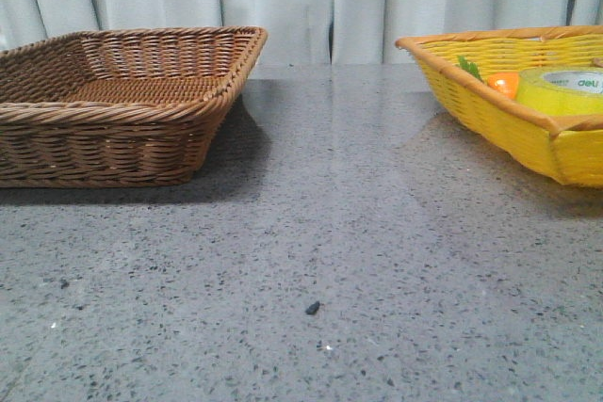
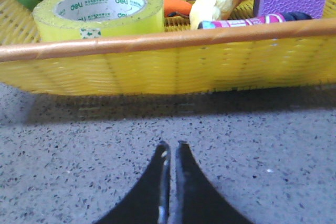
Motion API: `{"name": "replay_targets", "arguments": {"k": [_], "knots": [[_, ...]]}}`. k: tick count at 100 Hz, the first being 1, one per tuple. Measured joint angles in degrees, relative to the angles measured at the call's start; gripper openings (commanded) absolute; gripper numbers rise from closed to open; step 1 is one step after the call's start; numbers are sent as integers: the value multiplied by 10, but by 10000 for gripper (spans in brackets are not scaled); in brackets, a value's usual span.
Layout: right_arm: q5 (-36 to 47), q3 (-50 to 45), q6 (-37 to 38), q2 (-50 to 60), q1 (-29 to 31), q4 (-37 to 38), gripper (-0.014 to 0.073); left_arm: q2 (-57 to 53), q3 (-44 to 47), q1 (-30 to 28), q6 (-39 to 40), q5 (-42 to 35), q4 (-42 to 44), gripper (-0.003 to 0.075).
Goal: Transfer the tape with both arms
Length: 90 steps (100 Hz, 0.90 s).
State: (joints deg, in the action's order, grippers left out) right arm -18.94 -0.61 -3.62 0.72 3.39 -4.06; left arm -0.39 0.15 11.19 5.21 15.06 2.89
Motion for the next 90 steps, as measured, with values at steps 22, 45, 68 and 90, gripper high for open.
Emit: {"name": "replay_targets", "arguments": {"k": [22,45,68,90], "knots": [[47,0,0,0,0,-13,-68,0,0,0,0,-5,0,-21],[144,0,0,0,0,-25,-68,0,0,0,0,-51,6,-21],[230,0,0,0,0,-26,-68,0,0,0,0,-119,8,-21],[175,2,0,0,0,-29,-68,0,-10,0,0,-127,9,-21]]}}
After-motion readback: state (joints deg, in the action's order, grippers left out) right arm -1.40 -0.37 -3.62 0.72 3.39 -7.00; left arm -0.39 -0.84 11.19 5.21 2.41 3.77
